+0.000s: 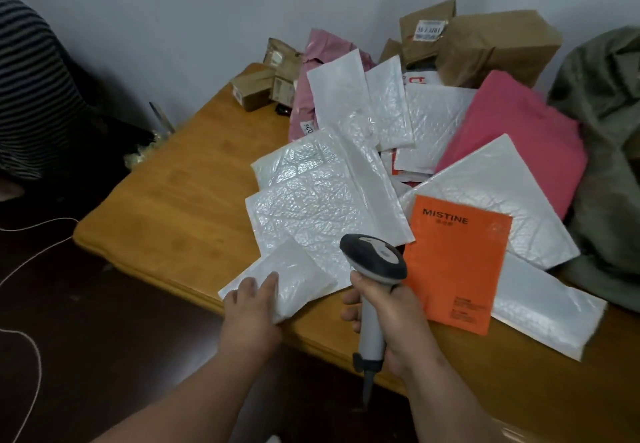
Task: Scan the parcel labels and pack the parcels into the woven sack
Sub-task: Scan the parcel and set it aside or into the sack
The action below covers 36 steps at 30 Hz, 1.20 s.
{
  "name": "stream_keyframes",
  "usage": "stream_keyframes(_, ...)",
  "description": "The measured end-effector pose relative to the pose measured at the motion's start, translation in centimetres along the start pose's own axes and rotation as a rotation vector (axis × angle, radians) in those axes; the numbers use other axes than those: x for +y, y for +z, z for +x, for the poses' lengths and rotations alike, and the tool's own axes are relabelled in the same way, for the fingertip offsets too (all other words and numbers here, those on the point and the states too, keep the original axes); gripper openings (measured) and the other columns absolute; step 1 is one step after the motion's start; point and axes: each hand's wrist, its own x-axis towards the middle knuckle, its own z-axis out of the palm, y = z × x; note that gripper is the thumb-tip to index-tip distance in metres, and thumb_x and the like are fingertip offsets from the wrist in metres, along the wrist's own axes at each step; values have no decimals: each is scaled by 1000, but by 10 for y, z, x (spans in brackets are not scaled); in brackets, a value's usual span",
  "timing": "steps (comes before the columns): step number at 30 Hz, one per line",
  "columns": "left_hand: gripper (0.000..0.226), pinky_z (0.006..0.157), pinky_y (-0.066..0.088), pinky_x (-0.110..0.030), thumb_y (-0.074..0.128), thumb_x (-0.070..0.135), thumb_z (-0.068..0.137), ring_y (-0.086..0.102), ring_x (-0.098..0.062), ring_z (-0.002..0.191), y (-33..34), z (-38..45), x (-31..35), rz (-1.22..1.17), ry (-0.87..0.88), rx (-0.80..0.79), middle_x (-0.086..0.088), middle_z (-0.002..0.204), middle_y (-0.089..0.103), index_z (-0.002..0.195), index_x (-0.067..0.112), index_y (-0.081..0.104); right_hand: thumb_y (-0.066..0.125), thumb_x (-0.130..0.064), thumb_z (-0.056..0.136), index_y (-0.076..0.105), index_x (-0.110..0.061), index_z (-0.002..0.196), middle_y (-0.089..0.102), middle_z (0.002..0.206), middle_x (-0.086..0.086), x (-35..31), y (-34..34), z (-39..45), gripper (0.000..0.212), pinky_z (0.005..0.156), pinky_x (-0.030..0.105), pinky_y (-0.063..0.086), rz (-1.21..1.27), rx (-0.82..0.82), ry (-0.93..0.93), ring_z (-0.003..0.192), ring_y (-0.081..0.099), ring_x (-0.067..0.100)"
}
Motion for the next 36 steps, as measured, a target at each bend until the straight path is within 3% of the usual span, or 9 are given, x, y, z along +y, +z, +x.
stream_keyframes(2,64,103,43,-42,57,20,87,44,-31,124,-13,4,4,-135,-1,70,-5,139,45,147,28,38,73,-24,89,68,-7,106,73,78,11,0,-2,-1,25,51,27,51,0,11,-7,63,69,22)
stream_keyframes(4,32,85,52,-42,53,21,89,60,-28,102,-30,7,15,-453,-75,165,-2,109,63,120,25,59,73,-24,89,68,-7,106,73,77,11,-3,-4,-1,26,50,27,50,12,15,-19,63,69,23)
stream_keyframes(6,15,74,57,-44,53,19,85,67,-29,89,-48,8,30,-874,-171,213,-3,94,67,98,25,59,73,-24,89,68,-6,105,73,77,12,-9,-7,0,25,50,27,50,32,17,-33,64,68,24)
stream_keyframes(9,30,65,61,-40,58,-2,86,74,-33,87,-68,7,56,-1447,-221,79,-11,103,70,107,19,55,73,-24,89,70,-8,103,73,78,14,-21,-13,-4,22,51,29,50,60,-12,-74,64,68,25)
stream_keyframes(13,24,66,61,-38,57,5,97,73,-39,93,-89,2,91,-1760,-115,-77,-12,104,75,118,15,56,73,-26,88,70,-8,102,73,80,20,-44,-31,-19,23,51,31,52,56,-76,-138,65,70,30)
stream_keyframes(16,25,72,62,-40,56,9,98,72,-37,100,-94,-7,120,-1820,-55,-149,-13,113,73,123,15,58,71,-27,90,70,-5,103,74,80,21,-61,-54,-33,25,51,29,53,11,-109,-173,64,72,29)
stream_keyframes(25,31,80,62,-39,53,11,100,70,-32,107,-81,-42,187,-1665,99,-244,-12,122,70,132,13,54,69,-20,93,71,-2,95,73,74,18,-92,-107,-67,19,52,32,53,-29,-139,-307,61,71,29)
stream_keyframes(31,34,96,52,-48,51,9,101,65,-36,114,-69,-59,219,-1600,149,-250,-15,125,68,135,10,52,71,-34,77,71,-4,93,72,73,17,-103,-135,-82,34,51,30,52,-8,-141,-371,59,70,28)
stream_keyframes(36,33,83,58,-40,52,11,100,68,-32,109,-59,-71,239,-1589,159,-263,-14,125,68,133,10,54,73,-35,77,73,-7,86,72,75,20,-104,-157,-90,29,52,31,52,21,-157,-383,60,69,29)
